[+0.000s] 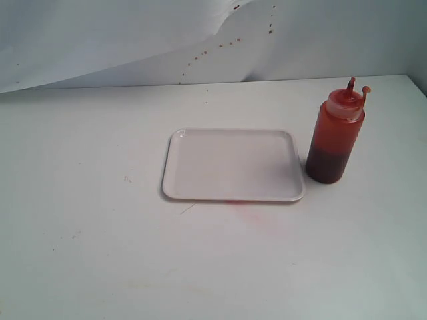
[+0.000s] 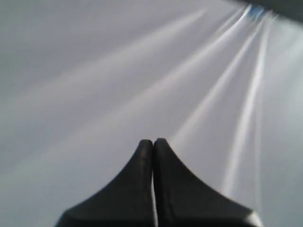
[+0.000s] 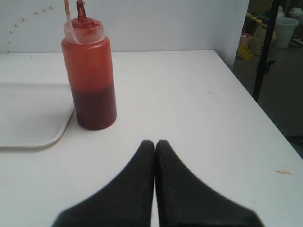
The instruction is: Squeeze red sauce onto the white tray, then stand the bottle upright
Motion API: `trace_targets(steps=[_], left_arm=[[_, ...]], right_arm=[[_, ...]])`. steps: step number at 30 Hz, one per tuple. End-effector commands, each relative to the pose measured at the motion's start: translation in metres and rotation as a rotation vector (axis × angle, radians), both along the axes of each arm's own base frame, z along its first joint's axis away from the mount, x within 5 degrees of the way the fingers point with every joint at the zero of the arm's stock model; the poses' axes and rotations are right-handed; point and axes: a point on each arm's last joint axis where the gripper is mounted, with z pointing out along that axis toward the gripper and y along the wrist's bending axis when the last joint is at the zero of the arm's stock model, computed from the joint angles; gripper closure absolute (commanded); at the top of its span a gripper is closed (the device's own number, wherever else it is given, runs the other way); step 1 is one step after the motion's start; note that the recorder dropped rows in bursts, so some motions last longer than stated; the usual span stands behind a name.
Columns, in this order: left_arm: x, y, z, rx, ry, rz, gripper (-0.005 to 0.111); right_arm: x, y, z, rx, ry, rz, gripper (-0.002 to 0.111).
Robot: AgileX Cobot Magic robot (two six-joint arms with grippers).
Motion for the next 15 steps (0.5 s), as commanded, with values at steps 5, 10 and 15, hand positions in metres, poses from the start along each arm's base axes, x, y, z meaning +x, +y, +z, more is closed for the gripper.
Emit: trace_targets(steps=[5,10,15], left_arm=[[0.037,-0.026,0.016,0.223,0.008,-0.244,0.107],[0.091,-0.036,0.039,0.227,-0.034,-0.436,0.107],[0.169,-0.055,0.035,0.273,0.160,-0.700,0.107]], right_arm=[[0.000,0.000,-0.001,0.004,-0.002,0.006,0.108],[0.000,0.000,-0.001,0.004,-0.002,0.006,0.108],[0.000,0.000,-0.001,0.004,-0.002,0.006,0.108]])
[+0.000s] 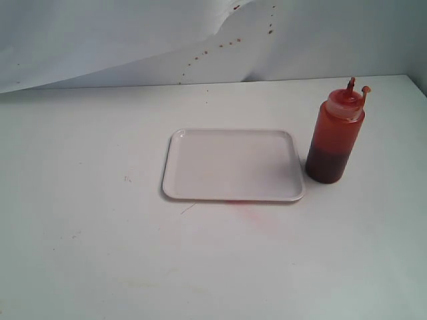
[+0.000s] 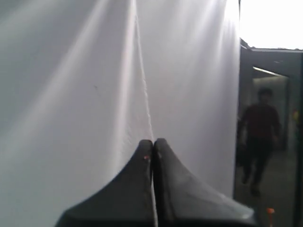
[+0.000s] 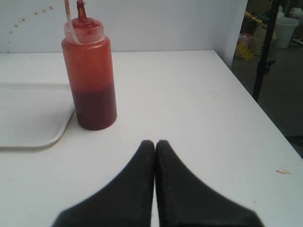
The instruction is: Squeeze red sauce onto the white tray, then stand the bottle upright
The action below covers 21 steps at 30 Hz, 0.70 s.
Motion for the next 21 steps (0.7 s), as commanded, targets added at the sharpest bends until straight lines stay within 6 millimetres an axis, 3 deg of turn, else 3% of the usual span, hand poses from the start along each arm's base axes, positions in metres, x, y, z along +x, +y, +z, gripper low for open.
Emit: trace_targets(steps=[1,4,7,15,21], left_arm=[[0.065,-0.022,-0.009,0.042,0.176,-0.252,0.107],[0.102,-0.044,-0.023,0.033,0.281,-0.383,0.107],[0.125,-0.070,-0.042,0.060,0.337,-0.481,0.107],[0.151,-0.142,-0.095,0.097,0.448,-0.675,0.107],[0.172,-0.172,-0.118,0.013,0.482,-0.653,0.107]], right_arm=[[0.000,0.000,-0.001,0.004,-0.002,0.006,0.108],[0.000,0.000,-0.001,0.004,-0.002,0.006,0.108],[0.000,0.000,-0.001,0.004,-0.002,0.006,0.108],[0.000,0.000,-0.001,0.004,-0.002,0.006,0.108],[0.000,0.000,-0.001,0.004,-0.002,0.006,0.108]])
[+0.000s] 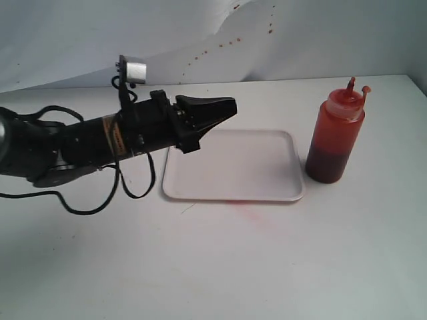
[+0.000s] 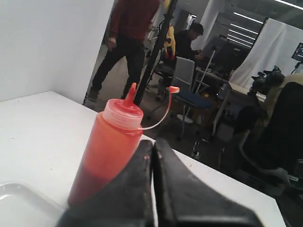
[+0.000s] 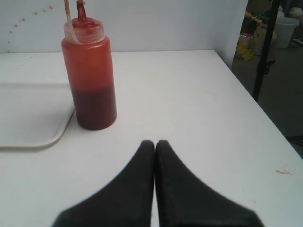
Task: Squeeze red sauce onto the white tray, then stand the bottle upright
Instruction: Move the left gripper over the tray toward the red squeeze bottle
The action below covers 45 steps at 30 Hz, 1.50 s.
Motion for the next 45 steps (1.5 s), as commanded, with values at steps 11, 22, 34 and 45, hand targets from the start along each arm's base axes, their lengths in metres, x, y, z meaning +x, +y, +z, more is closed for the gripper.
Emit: trace_targets(steps=[11,22,34,45], left_arm=[[0.053,-0.074,-0.033,0.106,-0.149,-0.008,0.104],[0.055,-0.121,-0.074,0.252,-0.205,-0.137,0.098],[0.051,-0.123,-0.096,0.265,-0.166,-0.156,0.086],[0.051,-0.123,-0.096,0.261,-0.167,-0.158,0.004]], right_arm=[[0.000,0.000,-0.001,0.004,-0.002,0.006,0.108],[0.000,0.000,-0.001,0.004,-0.002,0.006,0.108],[0.000,0.000,-0.001,0.004,-0.002,0.006,0.108],[0.000,0.000,-0.001,0.004,-0.002,0.006,0.108]])
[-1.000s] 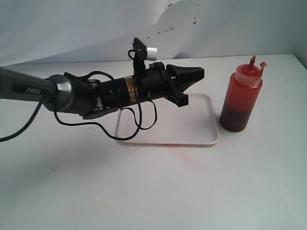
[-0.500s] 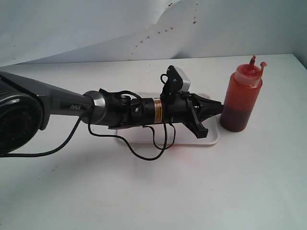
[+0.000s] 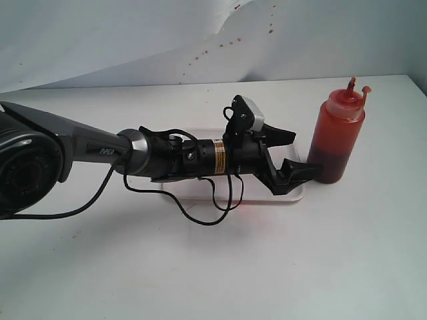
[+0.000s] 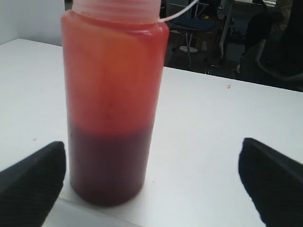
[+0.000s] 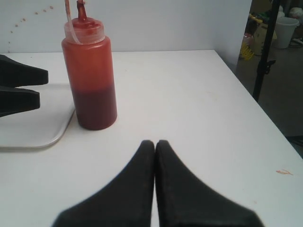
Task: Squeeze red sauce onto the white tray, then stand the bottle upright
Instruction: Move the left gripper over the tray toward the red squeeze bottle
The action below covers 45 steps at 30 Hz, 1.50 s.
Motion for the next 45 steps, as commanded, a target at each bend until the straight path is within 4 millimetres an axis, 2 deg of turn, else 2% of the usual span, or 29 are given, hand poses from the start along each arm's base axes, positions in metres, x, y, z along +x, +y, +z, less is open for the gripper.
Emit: trace_targets(steps=[1,9,16,18,26,38,43,45], left_arm=[[-0.001,-0.003,0.002,-0.012,-0.006,-0.009,0.003],[-0.001,-0.003,0.001,-0.010,-0.004,-0.008,0.003],[-0.002,-0.001,-0.030,0.007,0.058,0.023,0.003],[-0.001,0.000,-0.033,0.004,0.062,0.037,0.003],[-0.002,0.000,-0.034,0.060,-0.160,-0.014,0.003],[-0.001,-0.001,-0.032,0.041,-0.139,0.012,0.003],[0.001,-0.014,-0.027,-0.004,-0.121,0.136,0.003],[0.001,-0.024,-0.026,0.043,-0.136,0.133,0.003]], right_arm=[[0.000,0.000,-0.001,0.004,-0.002,0.006,0.108],[0.000,0.000,-0.001,0.004,-0.002,0.006,0.108],[0.000,0.000,-0.001,0.004,-0.002,0.006,0.108],[0.000,0.000,-0.001,0.004,-0.002,0.006,0.108],[0.000,0.000,-0.001,0.004,-0.002,0.006,0.108],[0.000,0.000,-0.001,0.004,-0.002,0.006,0.108],[0.000,0.000,-0.001,0.004,-0.002,0.006,0.108],[0.000,0.000,-0.001,0.004,-0.002,0.006,0.108]])
